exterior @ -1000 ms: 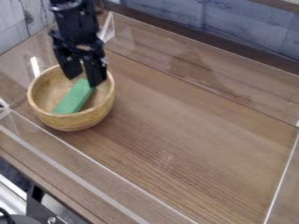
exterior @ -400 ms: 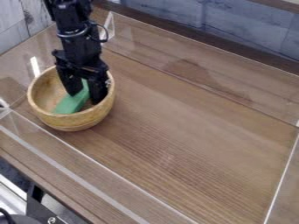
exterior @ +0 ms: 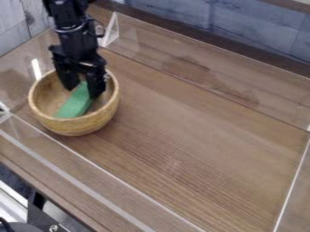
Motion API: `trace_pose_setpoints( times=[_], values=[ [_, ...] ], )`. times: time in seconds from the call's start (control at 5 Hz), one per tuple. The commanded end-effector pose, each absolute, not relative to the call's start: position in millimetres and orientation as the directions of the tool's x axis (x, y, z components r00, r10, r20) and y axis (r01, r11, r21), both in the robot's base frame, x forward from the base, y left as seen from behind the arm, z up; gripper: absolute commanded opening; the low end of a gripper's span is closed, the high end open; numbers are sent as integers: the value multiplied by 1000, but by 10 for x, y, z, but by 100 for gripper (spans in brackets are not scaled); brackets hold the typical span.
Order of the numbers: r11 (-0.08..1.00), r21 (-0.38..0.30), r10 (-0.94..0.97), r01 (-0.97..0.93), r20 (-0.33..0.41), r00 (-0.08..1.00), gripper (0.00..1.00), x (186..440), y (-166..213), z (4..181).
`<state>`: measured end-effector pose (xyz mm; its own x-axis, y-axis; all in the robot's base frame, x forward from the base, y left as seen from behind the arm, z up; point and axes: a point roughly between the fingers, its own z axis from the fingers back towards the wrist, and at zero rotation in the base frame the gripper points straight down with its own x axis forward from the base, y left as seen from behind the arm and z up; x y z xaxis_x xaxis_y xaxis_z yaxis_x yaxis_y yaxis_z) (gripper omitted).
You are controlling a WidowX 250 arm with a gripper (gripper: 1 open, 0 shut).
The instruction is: Move green stick from inside the wooden bowl to the table next to it
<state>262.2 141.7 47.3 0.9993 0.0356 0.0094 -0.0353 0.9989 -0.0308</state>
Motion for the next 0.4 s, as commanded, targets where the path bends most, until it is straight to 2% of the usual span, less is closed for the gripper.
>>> trace_pose_setpoints(
  times=[0.0, 0.2],
  values=[
    [1000, 6, 18, -18, 50, 999, 0, 2766, 1395, 645],
    [999, 10, -48, 48, 46, 998, 100, 2725, 1499, 645]
  ],
)
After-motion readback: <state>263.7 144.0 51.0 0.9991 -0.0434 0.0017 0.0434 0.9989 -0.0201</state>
